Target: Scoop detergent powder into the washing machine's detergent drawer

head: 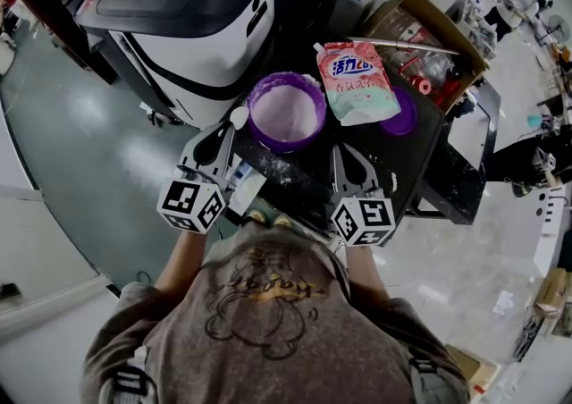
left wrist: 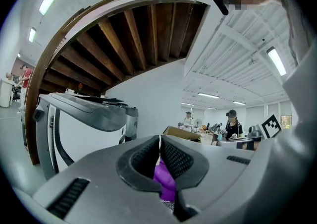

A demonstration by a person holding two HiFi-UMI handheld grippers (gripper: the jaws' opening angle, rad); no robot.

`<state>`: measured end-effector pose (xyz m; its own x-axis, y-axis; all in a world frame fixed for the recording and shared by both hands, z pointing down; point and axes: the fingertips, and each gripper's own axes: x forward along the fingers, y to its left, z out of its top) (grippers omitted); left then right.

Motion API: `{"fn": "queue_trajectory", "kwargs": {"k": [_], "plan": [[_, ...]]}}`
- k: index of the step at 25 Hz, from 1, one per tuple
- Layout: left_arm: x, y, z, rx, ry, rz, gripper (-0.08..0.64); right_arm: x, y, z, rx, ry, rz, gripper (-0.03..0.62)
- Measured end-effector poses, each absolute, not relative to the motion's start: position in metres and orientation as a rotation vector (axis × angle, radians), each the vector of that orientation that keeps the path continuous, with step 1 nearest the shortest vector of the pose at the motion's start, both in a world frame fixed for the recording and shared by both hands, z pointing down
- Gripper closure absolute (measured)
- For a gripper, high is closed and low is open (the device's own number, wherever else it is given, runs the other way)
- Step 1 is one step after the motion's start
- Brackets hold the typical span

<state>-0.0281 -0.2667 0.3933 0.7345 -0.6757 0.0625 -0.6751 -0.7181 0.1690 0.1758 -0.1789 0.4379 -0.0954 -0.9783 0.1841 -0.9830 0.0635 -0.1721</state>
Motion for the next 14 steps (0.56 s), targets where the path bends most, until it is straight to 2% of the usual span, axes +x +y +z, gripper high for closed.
{"fn": "queue_trajectory", "kwargs": {"k": [14], "plan": [[-0.0327,-0.2692,0.3924,2.751,-1.118,-0.003,0.537,0.1742,-0.1797,0.4364,2.074,-2.279,0.382,0.594]]}}
